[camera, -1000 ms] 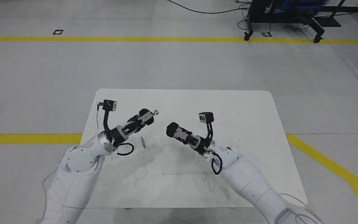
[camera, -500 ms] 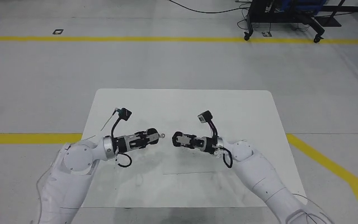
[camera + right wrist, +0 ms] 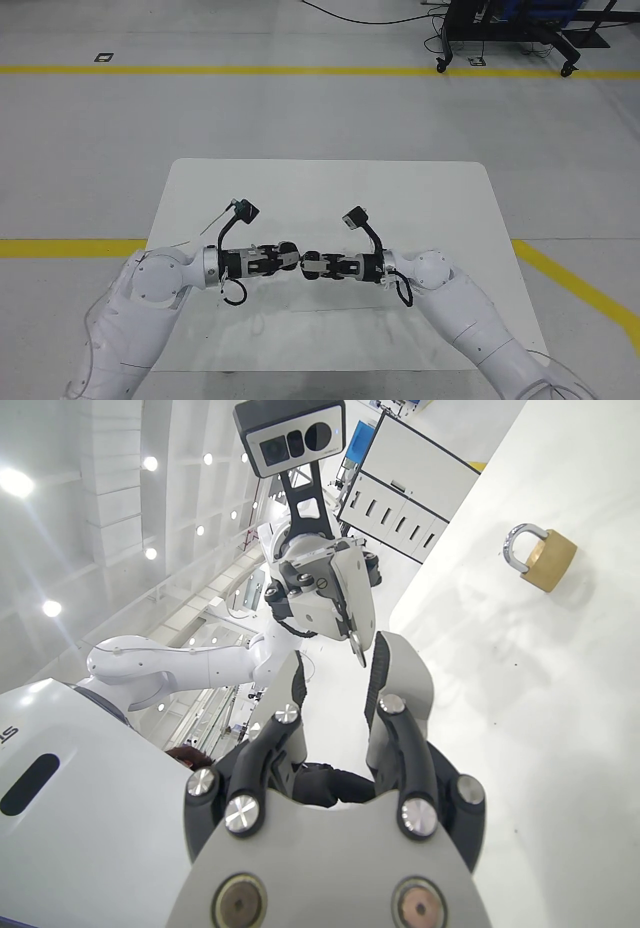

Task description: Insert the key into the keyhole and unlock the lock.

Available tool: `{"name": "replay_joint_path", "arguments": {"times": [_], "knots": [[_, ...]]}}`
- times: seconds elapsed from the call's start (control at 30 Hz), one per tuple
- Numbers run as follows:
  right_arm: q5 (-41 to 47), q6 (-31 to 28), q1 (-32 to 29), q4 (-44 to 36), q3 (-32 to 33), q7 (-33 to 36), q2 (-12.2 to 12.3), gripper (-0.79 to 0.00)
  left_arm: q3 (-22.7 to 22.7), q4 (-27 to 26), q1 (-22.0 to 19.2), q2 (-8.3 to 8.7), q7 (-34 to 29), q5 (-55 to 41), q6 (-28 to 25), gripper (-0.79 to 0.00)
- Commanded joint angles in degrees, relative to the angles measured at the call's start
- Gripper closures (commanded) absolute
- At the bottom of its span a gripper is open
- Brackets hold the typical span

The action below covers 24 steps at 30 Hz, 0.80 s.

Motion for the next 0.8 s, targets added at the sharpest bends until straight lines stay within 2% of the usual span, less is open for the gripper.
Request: {"name": "replay_joint_path", "arguments": {"times": [0.0,0.13,0.3,0.5,0.67,0.7,0.73,0.77], "knots": [[0.0,0.1,0.1,0.1,-0.1,0.1,0.0,-0.296,0.2,0.1,-0.2,0.07,0.0,0.0,-0.2,0.000],[-0.7,0.5,0.6,0.7,-0.2,-0.7,-0.1,-0.271,0.8,0.2,-0.4,0.23,-0.2,-0.2,-0.6,0.000],[-0.8,0.2,0.9,1.8,-0.2,-1.4,-0.1,-0.203,1.1,0.2,-0.2,0.46,0.2,-0.1,-0.9,0.000],[-0.5,-0.5,1.0,2.0,-0.2,-1.4,-0.1,0.000,1.6,0.1,-0.3,0.73,0.4,0.3,-0.9,0.000],[-0.6,-0.6,1.1,1.9,-0.5,-1.2,-0.1,0.000,1.9,-0.1,-0.5,0.89,1.3,0.3,-0.8,0.000],[-0.6,-0.7,1.1,1.9,-0.5,-1.3,-0.1,0.000,1.9,-0.1,-0.4,0.93,1.5,0.4,-0.8,-0.080],[-0.6,-0.9,1.1,1.9,-0.5,-1.3,-0.1,0.000,1.9,-0.1,-0.4,0.96,1.8,0.4,-0.7,-0.674],[-0.7,-1.1,1.0,1.9,-0.4,-1.3,-0.1,0.000,1.9,0.0,-0.3,0.99,2.2,0.3,-0.6,-0.785]]}}
